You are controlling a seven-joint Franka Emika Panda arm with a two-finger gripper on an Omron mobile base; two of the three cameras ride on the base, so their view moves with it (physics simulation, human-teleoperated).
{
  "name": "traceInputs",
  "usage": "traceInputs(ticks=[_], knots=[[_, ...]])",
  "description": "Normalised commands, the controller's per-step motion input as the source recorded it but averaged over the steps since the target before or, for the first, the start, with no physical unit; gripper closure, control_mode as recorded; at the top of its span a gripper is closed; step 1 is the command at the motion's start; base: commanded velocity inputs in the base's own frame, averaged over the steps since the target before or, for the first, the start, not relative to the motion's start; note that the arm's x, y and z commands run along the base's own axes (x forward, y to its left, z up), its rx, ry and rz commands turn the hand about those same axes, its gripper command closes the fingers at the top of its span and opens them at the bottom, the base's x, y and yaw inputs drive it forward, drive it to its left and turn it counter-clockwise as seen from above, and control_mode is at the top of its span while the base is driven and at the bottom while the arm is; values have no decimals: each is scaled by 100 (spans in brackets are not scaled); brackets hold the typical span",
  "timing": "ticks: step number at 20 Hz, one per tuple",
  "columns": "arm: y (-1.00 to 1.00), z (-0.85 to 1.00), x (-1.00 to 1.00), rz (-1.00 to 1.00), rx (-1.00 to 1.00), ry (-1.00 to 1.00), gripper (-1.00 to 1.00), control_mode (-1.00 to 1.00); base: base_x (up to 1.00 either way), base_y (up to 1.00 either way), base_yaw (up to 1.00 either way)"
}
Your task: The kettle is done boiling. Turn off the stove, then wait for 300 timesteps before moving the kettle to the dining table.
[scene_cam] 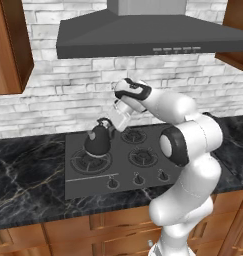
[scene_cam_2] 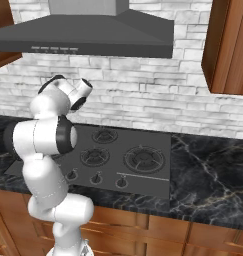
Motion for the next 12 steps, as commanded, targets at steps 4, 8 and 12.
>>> traceInputs(ticks=[4, 8, 12], knots=[[-14, 32, -23, 0, 0, 1, 100, -100, 0, 0, 0], [-24, 14, -42, 0, 1, 0, 100, -100, 0, 0, 0], [-23, 14, -52, 0, 2, 0, 100, -100, 0, 0, 0]])
